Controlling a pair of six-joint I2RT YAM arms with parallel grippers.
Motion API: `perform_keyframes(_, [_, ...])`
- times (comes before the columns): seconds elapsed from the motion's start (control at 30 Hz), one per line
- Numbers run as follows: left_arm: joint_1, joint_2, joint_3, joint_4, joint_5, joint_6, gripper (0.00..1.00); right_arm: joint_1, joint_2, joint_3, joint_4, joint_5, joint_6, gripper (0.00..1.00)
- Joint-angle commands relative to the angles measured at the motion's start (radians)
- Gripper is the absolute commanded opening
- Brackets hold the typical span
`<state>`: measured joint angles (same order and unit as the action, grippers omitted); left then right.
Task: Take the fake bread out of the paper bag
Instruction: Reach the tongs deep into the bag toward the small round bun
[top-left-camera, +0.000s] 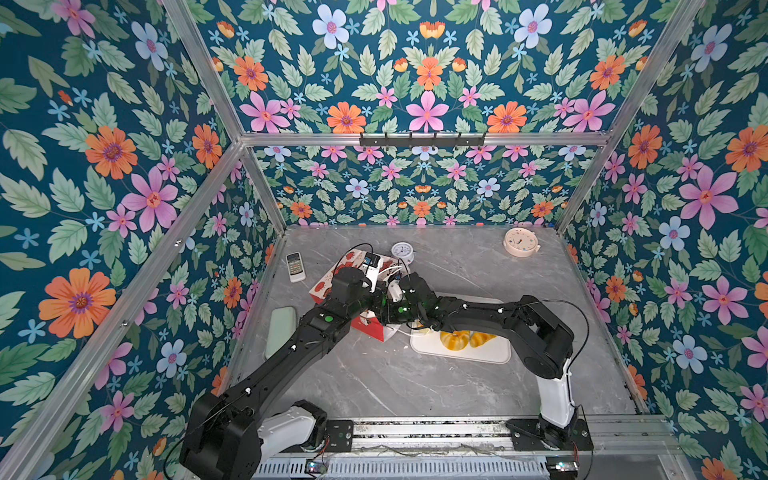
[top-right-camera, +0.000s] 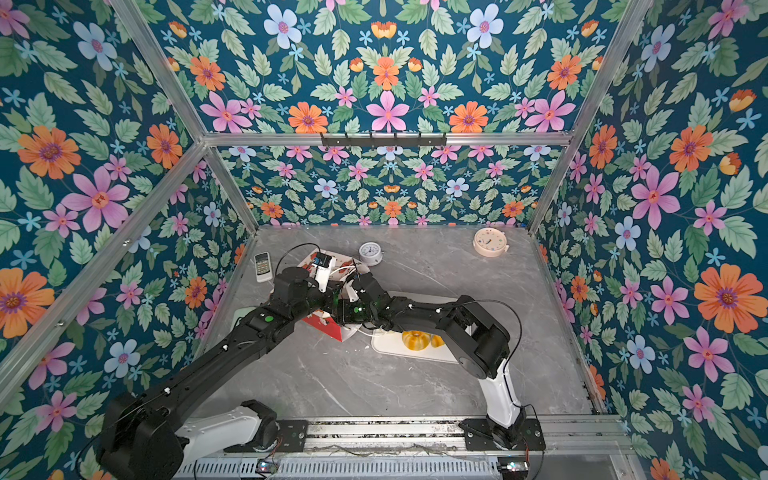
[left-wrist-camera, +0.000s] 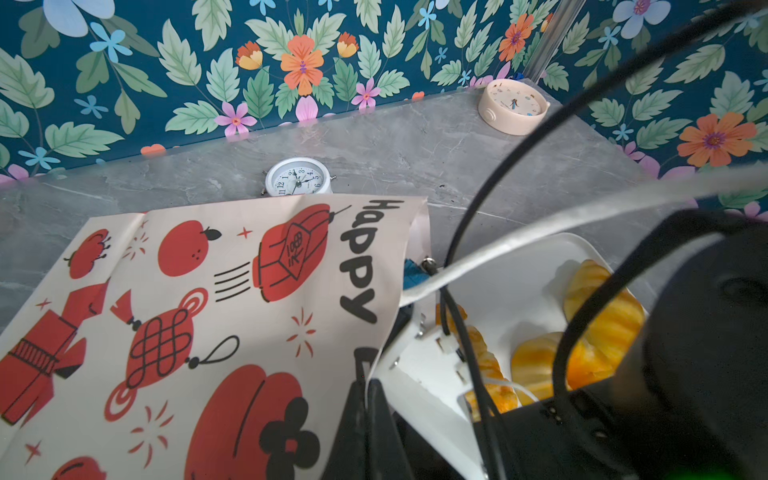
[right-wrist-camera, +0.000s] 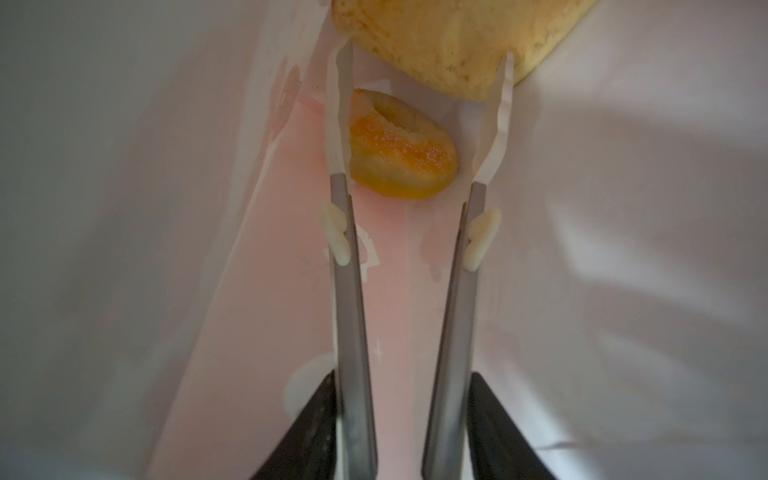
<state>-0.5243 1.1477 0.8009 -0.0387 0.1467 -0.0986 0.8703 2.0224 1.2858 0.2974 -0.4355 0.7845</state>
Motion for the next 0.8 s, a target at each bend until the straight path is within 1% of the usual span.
perform_keyframes(0.0, [-0.002, -0.012, -0.002, 0.037, 0.059, -0.006, 0.0, -0.001, 0.018, 0.009, 0.115, -0.026, 0.001, 0.48])
perform_keyframes(0.07, [-0.002, -0.017, -0.004, 0.039, 0.065, -0.007, 0.0, -0.005, 0.033, 0.012, 0.148, -0.038, 0.012, 0.48])
perform_keyframes(0.3, [-0.002, -0.033, -0.019, 0.04, 0.072, -0.01, 0.0, -0.008, 0.068, 0.056, 0.152, -0.042, 0.0, 0.45])
perform_keyframes(0.33, [-0.002, -0.035, -0.021, 0.04, 0.071, -0.012, 0.0, -0.009, 0.071, 0.058, 0.151, -0.039, 0.001, 0.44])
perform_keyframes(0.4, [-0.002, -0.039, -0.024, 0.041, 0.071, -0.013, 0.0, -0.013, 0.074, 0.06, 0.146, -0.043, 0.004, 0.37])
perform_keyframes(0.47, [-0.002, -0.045, -0.028, 0.039, 0.071, -0.012, 0.0, -0.016, 0.076, 0.058, 0.148, -0.048, 0.003, 0.36])
perform_keyframes(0.53, [-0.002, -0.05, -0.027, 0.029, 0.068, -0.007, 0.0, -0.019, 0.079, 0.058, 0.146, -0.053, 0.003, 0.33])
perform_keyframes(0.77, [-0.002, -0.081, -0.043, 0.004, 0.057, 0.005, 0.0, -0.032, 0.084, 0.048, 0.143, -0.075, 0.003, 0.15])
